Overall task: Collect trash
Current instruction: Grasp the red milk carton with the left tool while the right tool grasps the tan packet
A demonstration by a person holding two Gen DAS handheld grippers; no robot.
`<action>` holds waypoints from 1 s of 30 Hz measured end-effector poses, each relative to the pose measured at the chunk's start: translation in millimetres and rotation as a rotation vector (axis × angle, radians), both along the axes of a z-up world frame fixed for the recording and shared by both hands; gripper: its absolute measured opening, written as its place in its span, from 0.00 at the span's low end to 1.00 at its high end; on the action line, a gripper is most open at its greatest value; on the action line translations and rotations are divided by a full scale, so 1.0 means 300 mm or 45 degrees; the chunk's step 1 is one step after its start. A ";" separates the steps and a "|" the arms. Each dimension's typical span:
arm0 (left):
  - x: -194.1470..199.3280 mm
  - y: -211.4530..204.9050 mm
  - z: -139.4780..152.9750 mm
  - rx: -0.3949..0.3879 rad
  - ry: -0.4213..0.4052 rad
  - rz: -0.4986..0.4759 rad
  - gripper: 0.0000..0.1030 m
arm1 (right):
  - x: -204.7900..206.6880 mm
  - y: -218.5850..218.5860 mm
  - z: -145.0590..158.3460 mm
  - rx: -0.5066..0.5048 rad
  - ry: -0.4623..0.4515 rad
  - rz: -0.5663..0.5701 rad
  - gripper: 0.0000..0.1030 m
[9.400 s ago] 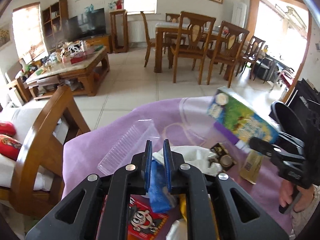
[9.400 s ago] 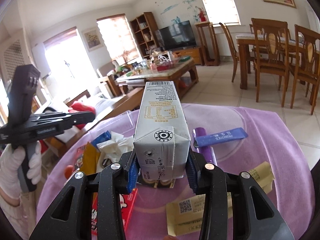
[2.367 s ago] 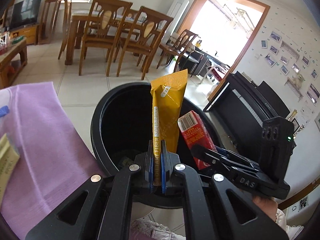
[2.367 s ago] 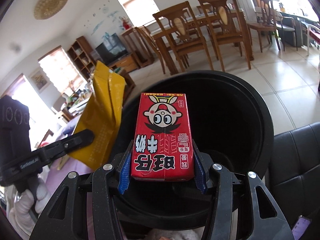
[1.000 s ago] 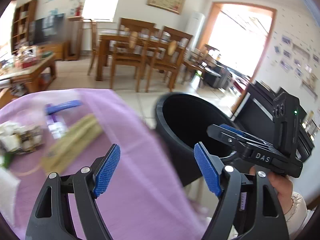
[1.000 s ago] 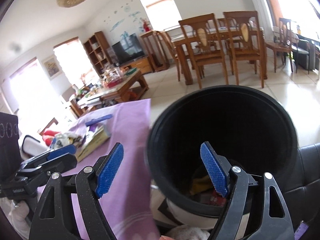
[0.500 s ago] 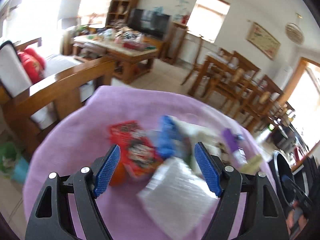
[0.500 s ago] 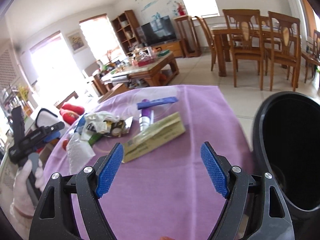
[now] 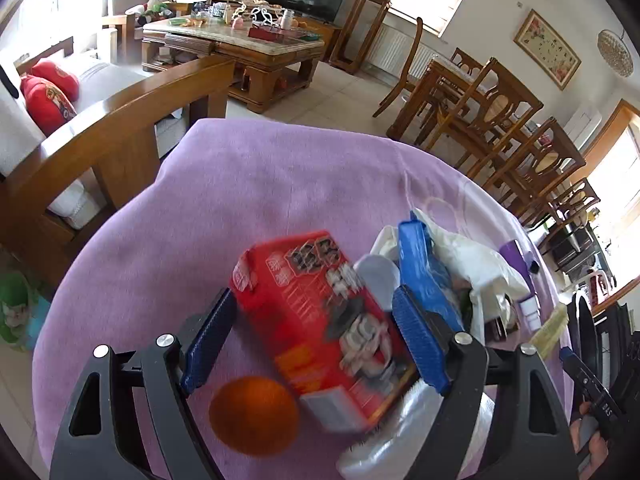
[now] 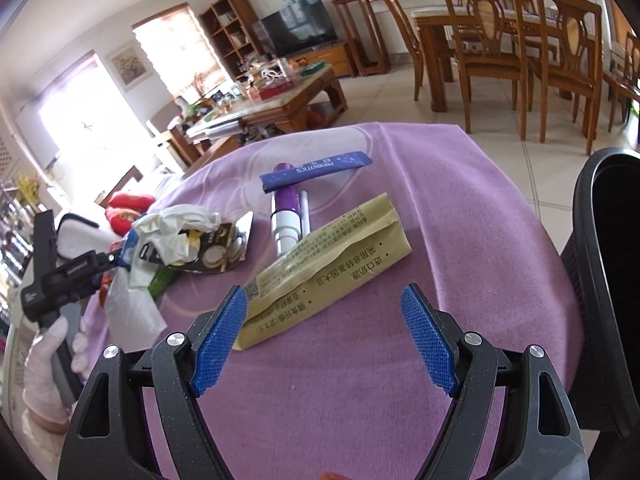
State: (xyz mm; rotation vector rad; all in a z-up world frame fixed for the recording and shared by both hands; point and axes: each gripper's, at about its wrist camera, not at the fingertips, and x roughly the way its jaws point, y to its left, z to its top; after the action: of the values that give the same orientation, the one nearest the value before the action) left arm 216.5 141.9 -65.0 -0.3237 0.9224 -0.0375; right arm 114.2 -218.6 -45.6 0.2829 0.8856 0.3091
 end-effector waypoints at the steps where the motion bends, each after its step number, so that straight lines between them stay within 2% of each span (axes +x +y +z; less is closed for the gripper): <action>1: 0.004 -0.001 0.002 -0.002 0.002 0.005 0.77 | 0.002 -0.005 -0.002 0.006 0.004 0.001 0.76; 5: 0.006 -0.017 -0.004 -0.007 -0.021 0.006 0.75 | 0.029 -0.004 -0.011 0.004 0.033 0.004 0.76; 7: -0.019 -0.041 -0.005 0.009 -0.055 -0.010 0.60 | 0.047 -0.010 -0.019 0.000 0.050 -0.004 0.76; 8: -0.028 -0.043 -0.007 0.002 -0.069 -0.023 0.56 | 0.061 -0.011 -0.023 0.003 0.060 -0.009 0.76; 13: -0.055 -0.037 -0.002 -0.078 -0.125 -0.074 0.54 | 0.116 -0.013 -0.021 0.023 0.088 -0.028 0.76; 19: -0.122 0.001 0.069 -0.138 -0.314 -0.041 0.49 | 0.167 0.036 -0.019 -0.010 0.091 -0.023 0.74; 20: -0.127 0.006 0.080 -0.139 -0.342 -0.037 0.49 | 0.173 0.050 -0.018 -0.028 0.084 -0.022 0.72; 23: -0.155 0.020 0.115 -0.134 -0.431 -0.022 0.48 | 0.181 0.088 -0.022 -0.076 0.059 -0.017 0.51; 24: -0.162 0.023 0.122 -0.138 -0.450 -0.019 0.48 | 0.181 0.100 -0.024 -0.087 0.055 -0.003 0.34; 26: -0.165 0.028 0.133 -0.139 -0.474 -0.015 0.48 | 0.174 0.129 -0.029 -0.116 0.049 -0.003 0.17; 30: -0.162 0.042 0.140 -0.151 -0.503 -0.018 0.48 | 0.135 0.149 -0.015 -0.117 0.008 0.010 0.15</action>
State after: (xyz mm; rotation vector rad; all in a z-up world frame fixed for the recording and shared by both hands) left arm 167.9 154.4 -23.1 -0.4028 0.5313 -0.1642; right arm 154.8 -173.8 -50.1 0.1952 0.9045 0.2738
